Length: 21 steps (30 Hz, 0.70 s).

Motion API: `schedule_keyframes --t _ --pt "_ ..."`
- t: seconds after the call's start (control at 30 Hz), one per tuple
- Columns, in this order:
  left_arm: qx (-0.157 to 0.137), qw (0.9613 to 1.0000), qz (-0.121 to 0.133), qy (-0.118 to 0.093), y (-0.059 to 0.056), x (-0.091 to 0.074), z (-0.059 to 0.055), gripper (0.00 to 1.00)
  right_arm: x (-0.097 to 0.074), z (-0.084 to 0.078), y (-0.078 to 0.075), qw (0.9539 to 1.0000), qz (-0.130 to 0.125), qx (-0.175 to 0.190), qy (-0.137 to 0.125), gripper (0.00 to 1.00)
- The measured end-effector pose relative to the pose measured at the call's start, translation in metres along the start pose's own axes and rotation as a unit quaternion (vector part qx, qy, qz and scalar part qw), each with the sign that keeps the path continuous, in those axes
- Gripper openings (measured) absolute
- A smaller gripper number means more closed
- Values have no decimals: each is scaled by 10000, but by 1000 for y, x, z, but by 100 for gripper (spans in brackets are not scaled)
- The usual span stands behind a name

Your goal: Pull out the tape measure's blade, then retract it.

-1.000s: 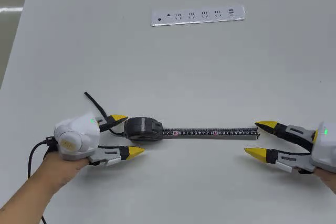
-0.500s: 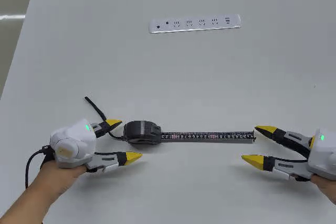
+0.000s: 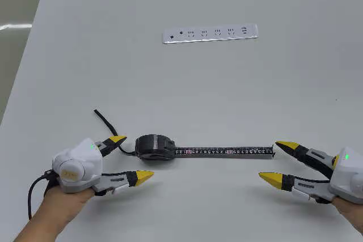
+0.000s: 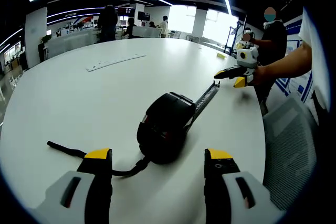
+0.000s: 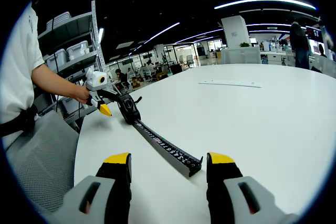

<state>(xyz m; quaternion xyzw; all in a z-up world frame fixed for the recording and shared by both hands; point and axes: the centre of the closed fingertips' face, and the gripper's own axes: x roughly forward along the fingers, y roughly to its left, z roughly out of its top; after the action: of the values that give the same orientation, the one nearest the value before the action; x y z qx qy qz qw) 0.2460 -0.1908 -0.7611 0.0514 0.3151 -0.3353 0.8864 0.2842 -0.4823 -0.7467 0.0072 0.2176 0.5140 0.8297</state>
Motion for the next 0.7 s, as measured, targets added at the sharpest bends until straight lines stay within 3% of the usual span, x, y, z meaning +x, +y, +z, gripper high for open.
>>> schedule_keyframes --t 0.33,0.7 --pt "-326 9988 279 -250 -1 -13 -2 71 -4 2 4 9994 -307 45 -125 59" --pt "-452 9961 603 -460 0 -28 -1 72 -10 11 7 9975 -637 14 -300 60"
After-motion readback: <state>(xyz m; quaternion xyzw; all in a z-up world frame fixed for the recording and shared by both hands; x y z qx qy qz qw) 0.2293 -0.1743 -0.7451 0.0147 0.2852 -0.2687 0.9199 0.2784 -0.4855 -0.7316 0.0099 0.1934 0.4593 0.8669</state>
